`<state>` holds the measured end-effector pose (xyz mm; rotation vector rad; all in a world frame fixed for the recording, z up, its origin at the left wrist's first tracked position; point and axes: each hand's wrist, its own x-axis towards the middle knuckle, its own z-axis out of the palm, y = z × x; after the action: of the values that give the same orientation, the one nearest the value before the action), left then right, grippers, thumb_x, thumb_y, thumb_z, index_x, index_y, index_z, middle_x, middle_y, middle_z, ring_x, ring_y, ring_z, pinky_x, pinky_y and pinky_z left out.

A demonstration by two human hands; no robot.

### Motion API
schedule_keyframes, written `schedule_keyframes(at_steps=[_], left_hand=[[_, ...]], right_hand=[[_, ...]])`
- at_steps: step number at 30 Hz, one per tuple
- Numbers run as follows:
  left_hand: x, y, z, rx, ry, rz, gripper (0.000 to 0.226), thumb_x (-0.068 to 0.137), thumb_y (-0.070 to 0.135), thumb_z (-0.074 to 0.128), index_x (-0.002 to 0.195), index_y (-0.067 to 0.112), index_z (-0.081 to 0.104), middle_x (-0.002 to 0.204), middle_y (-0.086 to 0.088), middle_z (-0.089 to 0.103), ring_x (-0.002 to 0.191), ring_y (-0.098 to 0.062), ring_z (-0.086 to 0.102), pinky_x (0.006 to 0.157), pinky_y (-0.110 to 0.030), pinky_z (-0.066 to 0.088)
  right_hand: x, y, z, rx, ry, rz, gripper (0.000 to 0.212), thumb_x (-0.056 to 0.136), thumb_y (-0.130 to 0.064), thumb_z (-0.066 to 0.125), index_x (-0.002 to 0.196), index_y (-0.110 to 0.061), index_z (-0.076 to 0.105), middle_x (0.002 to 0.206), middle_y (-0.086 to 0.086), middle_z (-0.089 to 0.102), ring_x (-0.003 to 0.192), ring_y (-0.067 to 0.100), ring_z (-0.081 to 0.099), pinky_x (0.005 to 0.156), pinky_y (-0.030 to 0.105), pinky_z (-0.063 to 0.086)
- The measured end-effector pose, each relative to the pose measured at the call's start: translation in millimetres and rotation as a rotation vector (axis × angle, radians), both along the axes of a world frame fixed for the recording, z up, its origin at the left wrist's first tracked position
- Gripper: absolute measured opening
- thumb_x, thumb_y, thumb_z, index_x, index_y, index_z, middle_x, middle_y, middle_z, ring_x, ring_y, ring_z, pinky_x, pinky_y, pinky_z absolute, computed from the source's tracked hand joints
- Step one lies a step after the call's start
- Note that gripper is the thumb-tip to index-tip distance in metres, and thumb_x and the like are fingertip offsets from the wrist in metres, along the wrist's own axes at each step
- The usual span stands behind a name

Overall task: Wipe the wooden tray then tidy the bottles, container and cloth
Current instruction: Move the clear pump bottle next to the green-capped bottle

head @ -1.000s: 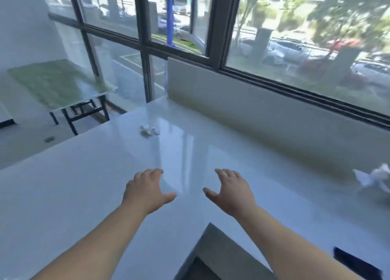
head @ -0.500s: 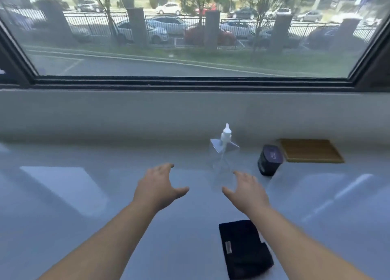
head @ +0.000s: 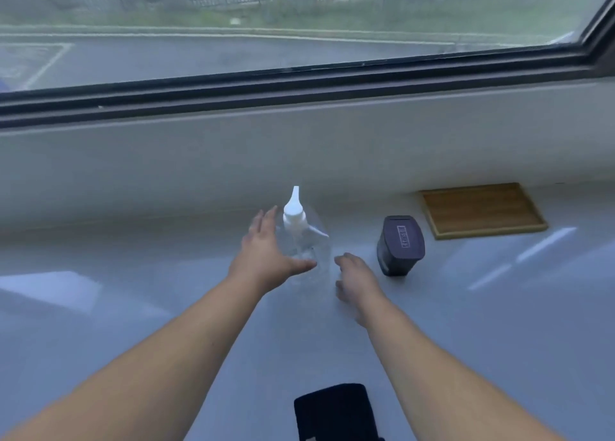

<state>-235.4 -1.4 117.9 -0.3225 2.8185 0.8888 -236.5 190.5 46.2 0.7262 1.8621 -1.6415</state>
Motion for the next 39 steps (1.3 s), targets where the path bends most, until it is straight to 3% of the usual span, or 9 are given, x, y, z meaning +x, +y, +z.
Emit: schedule_keyframes(at_steps=[3,6,10,15,18,24,28,33,39], left_hand=[[-5.1,-0.1,-7.6,-0.020,0.036,-0.013,0.118,0.064,0.056,0.087,0.158,0.037,0.019,0.164,0.010,0.022,0.141,-0.018,0.041,0.093,-0.038,0.048],[-3.3,-3.3,-6.8,-0.020,0.066,-0.010,0.115,0.066,0.053,0.087,0.159,0.033,0.023,0.165,0.005,0.025,0.144,-0.020,0.038,0.101,-0.041,0.047],[14.0,-26.4,2.3,0.012,0.123,0.039,0.113,0.067,0.052,0.088,0.159,0.030,0.026,0.162,0.005,0.030,0.143,-0.019,0.037,0.108,-0.037,0.042],[63.5,-98.5,22.4,0.012,0.152,0.146,0.113,0.069,0.054,0.086,0.160,0.030,0.024,0.163,0.008,0.027,0.144,-0.017,0.035,0.110,-0.036,0.040],[110.6,-155.6,34.7,0.000,0.171,0.237,0.114,0.068,0.057,0.086,0.160,0.031,0.024,0.163,0.009,0.027,0.143,-0.016,0.037,0.109,-0.036,0.041],[252.7,-288.0,56.9,-0.016,0.222,0.456,0.109,0.063,0.061,0.084,0.154,0.036,0.030,0.153,0.013,0.037,0.136,-0.012,0.042,0.100,-0.029,0.040],[365.9,-369.4,66.3,-0.058,0.210,0.608,0.108,0.059,0.063,0.083,0.150,0.037,0.032,0.147,0.013,0.041,0.131,-0.012,0.047,0.092,-0.026,0.037],[528.7,-454.3,65.1,-0.110,0.191,0.809,0.115,0.057,0.071,0.081,0.153,0.038,0.027,0.155,0.012,0.036,0.136,-0.013,0.044,0.094,-0.026,0.034],[717.1,-509.6,58.5,-0.118,0.100,1.069,0.127,0.052,0.081,0.073,0.158,0.036,0.021,0.163,0.013,0.026,0.143,-0.012,0.039,0.106,-0.034,0.042]], right_hand=[[-4.2,-7.6,-9.5,-0.140,-0.057,-0.074,0.024,0.081,-0.042,0.056,0.105,-0.038,0.053,0.095,-0.005,0.052,0.077,0.023,0.048,0.070,0.035,0.042],[-3.3,-18.7,-4.9,-0.242,-0.095,-0.124,0.025,0.070,-0.042,0.058,0.089,-0.028,0.063,0.074,-0.008,0.057,0.070,0.022,0.048,0.066,0.035,0.039],[4.9,-47.0,8.2,-0.259,-0.101,-0.147,0.015,0.094,-0.042,0.057,0.094,-0.033,0.069,0.106,-0.009,0.067,0.099,0.023,0.069,0.080,0.035,0.054],[32.2,-120.1,34.4,-0.231,-0.054,-0.001,0.014,0.100,-0.040,0.054,0.097,-0.034,0.066,0.121,-0.003,0.064,0.107,0.026,0.067,0.093,0.042,0.055],[61.8,-179.3,48.8,-0.221,-0.030,0.110,0.020,0.101,-0.041,0.054,0.111,-0.029,0.066,0.128,-0.001,0.062,0.110,0.027,0.066,0.099,0.044,0.054],[165.6,-324.3,74.9,-0.236,-0.016,0.356,0.014,0.099,-0.041,0.058,0.098,-0.030,0.067,0.132,0.003,0.062,0.109,0.025,0.064,0.104,0.047,0.052],[258.0,-420.2,80.5,-0.252,-0.031,0.507,0.018,0.099,-0.039,0.059,0.108,-0.025,0.067,0.132,0.005,0.062,0.108,0.024,0.064,0.099,0.045,0.053],[390.7,-528.3,79.0,-0.260,-0.073,0.729,0.021,0.100,-0.039,0.058,0.114,-0.026,0.064,0.134,0.005,0.060,0.110,0.026,0.063,0.101,0.047,0.053],[552.8,-619.2,67.2,-0.248,-0.138,0.994,0.032,0.101,-0.039,0.054,0.128,-0.024,0.062,0.138,0.005,0.060,0.118,0.029,0.061,0.105,0.049,0.051]])
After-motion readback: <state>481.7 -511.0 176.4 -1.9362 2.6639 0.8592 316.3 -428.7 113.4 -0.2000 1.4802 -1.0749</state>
